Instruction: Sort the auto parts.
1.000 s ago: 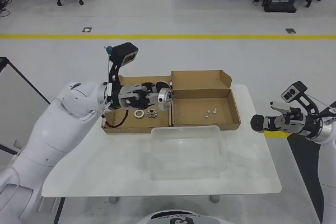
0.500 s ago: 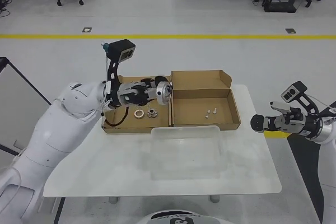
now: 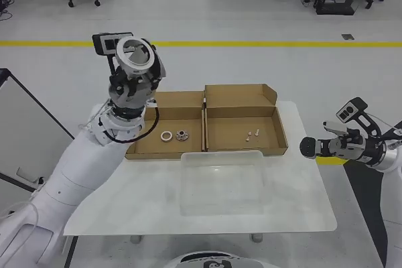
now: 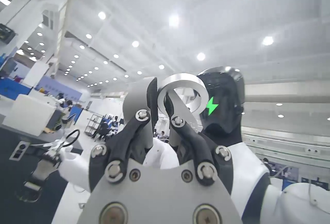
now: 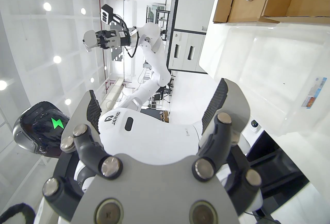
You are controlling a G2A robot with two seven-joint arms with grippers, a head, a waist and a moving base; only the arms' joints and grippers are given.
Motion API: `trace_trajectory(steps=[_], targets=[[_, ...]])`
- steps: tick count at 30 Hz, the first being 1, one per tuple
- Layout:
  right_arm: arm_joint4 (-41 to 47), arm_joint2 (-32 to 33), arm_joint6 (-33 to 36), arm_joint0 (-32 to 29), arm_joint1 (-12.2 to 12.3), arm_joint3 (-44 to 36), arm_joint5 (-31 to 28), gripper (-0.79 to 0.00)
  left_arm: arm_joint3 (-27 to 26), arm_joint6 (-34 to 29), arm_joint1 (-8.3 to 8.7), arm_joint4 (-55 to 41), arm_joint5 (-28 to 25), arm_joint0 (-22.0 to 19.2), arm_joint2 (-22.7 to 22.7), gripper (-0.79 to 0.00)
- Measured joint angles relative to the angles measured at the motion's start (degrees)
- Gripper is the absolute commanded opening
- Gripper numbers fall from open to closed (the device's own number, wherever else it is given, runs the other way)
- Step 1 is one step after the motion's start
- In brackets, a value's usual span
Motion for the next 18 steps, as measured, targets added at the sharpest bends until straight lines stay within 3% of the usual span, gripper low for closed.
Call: trace_trajectory(steps=[7, 18], targets=[[0.0, 0.0, 0.0, 0.0, 0.0, 0.0, 0.0, 0.000, -1.7, -10.0, -1.80, -13.0, 2.3, 1.5, -1.9, -0.785], [0.0, 0.0, 0.0, 0.0, 0.0, 0.0, 0.0, 0.000, 1.9, -11.7, -3.50, 5.3, 4.2, 2.5, -6.8, -0.785]])
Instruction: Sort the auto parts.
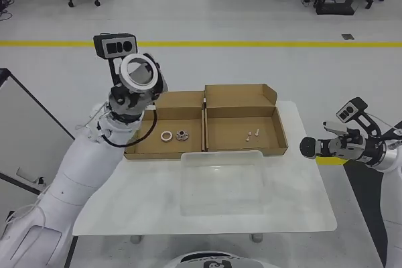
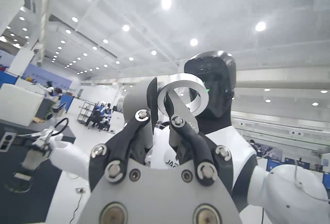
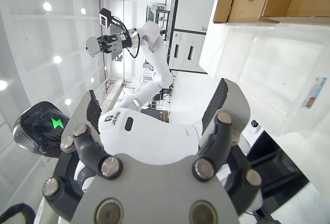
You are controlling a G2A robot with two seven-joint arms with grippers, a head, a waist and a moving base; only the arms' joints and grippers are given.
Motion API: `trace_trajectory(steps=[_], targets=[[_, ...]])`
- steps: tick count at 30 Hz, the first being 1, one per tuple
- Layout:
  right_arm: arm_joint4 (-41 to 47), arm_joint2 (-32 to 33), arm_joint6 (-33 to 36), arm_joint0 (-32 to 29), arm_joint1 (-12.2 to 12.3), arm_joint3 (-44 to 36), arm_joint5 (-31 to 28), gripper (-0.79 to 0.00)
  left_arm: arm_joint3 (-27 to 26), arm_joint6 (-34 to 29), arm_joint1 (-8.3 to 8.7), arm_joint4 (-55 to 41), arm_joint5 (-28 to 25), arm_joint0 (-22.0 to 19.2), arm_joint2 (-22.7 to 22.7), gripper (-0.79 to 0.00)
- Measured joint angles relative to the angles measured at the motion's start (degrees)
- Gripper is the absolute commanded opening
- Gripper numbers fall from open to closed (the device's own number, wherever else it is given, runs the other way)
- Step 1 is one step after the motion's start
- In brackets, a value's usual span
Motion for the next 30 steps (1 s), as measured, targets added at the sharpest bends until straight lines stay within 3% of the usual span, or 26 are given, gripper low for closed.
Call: trace_trajectory(steps=[6, 9, 16, 23, 30], targets=[[0.0, 0.0, 0.0, 0.0, 0.0, 0.0, 0.0, 0.000, 1.0, 0.1, 0.12, 16.4, 0.0, -0.4, -2.7, -0.785], [0.0, 0.0, 0.0, 0.0, 0.0, 0.0, 0.0, 0.000, 0.2, 2.0, -0.07, 20.1, -0.1, 0.5, -3.0, -0.785], [0.0, 0.0, 0.0, 0.0, 0.0, 0.0, 0.0, 0.000, -2.5, 1.2, -0.92, 6.4, -1.1, 2.3, -2.4, -0.785], [0.0, 0.0, 0.0, 0.0, 0.0, 0.0, 0.0, 0.000, -4.8, -2.0, -2.07, -7.3, 1.9, 3.8, -4.2, -0.785], [0.0, 0.0, 0.0, 0.0, 0.0, 0.0, 0.0, 0.000, -3.5, -4.1, -3.24, -4.1, 4.1, 4.8, -7.0, -0.785]])
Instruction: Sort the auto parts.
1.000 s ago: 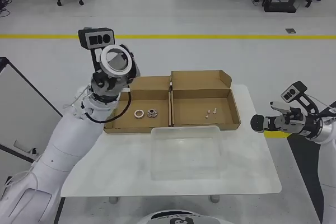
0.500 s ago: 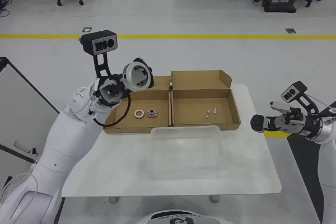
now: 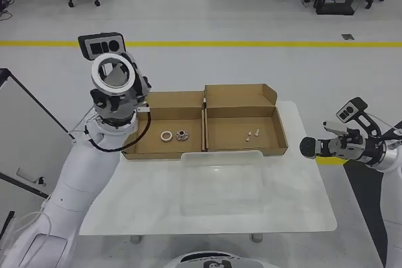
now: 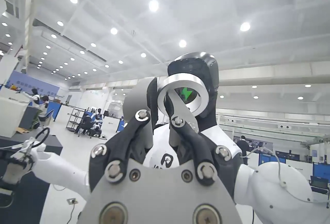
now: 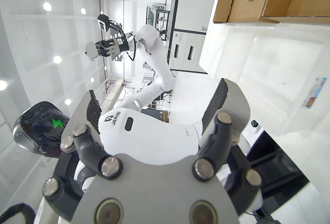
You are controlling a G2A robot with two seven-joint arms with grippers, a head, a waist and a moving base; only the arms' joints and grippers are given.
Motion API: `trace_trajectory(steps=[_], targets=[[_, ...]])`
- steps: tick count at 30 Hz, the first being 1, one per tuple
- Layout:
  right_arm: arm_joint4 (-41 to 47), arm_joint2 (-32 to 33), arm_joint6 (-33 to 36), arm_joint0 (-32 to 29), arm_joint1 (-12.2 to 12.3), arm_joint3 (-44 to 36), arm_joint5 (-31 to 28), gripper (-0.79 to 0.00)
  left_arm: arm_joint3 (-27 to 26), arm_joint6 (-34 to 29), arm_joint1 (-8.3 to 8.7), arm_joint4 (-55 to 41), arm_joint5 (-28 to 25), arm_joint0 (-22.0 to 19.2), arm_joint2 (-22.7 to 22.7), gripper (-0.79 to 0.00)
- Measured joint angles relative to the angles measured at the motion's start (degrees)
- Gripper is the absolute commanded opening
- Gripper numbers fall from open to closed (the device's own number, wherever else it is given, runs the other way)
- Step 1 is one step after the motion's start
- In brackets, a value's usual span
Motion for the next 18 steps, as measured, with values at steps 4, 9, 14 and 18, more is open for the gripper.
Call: trace_trajectory(steps=[4, 9, 14, 18], targets=[[0.0, 0.0, 0.0, 0.0, 0.0, 0.0, 0.0, 0.000, 2.1, -0.3, -0.25, 7.9, 0.3, -0.3, -0.9, -0.785], [0.0, 0.0, 0.0, 0.0, 0.0, 0.0, 0.0, 0.000, 3.3, 0.1, -0.21, 21.9, -0.1, -1.0, -1.5, -0.785], [0.0, 0.0, 0.0, 0.0, 0.0, 0.0, 0.0, 0.000, 2.8, 2.2, -0.45, 27.6, -1.5, -0.4, -1.0, -0.785], [0.0, 0.0, 0.0, 0.0, 0.0, 0.0, 0.0, 0.000, 1.7, 3.4, -0.96, 19.4, -2.1, 0.1, -0.1, -0.785]])
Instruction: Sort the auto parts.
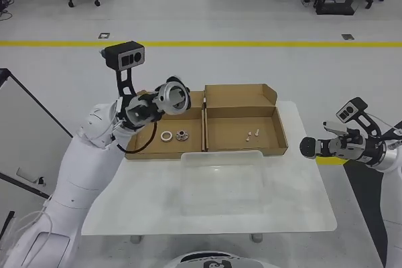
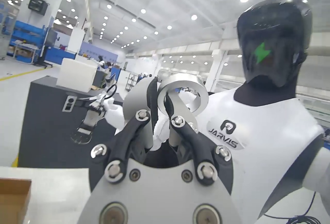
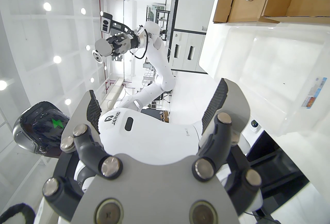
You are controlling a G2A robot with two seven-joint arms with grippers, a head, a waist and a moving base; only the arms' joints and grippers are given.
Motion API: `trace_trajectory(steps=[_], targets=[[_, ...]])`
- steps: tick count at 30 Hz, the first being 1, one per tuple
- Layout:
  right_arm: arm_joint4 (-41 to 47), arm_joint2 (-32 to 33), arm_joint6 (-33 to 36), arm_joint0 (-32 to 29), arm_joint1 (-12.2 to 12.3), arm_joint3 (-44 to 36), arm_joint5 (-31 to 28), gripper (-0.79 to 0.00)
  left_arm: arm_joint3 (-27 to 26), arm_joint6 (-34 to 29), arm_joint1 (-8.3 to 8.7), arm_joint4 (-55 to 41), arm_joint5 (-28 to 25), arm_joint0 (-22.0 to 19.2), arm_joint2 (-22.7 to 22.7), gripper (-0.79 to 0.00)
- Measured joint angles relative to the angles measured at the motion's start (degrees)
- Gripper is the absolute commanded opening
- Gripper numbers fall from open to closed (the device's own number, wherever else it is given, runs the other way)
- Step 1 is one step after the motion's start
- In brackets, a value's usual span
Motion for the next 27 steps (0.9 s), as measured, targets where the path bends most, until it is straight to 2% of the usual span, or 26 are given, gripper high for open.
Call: trace_trajectory(steps=[5, 10, 23, 27], targets=[[0.0, 0.0, 0.0, 0.0, 0.0, 0.0, 0.0, 0.000, -1.6, -2.1, -0.60, -12.3, 0.8, 0.1, 0.2, -0.785], [0.0, 0.0, 0.0, 0.0, 0.0, 0.0, 0.0, 0.000, -2.2, -3.4, -1.09, -15.8, 2.1, 0.4, -0.6, -0.785], [0.0, 0.0, 0.0, 0.0, 0.0, 0.0, 0.0, 0.000, -2.3, -3.4, -1.10, -15.8, 2.2, 0.4, -0.7, -0.785], [0.0, 0.0, 0.0, 0.0, 0.0, 0.0, 0.0, 0.000, -1.8, -1.9, -0.85, -9.0, 6.0, 0.6, -1.9, -0.785]])
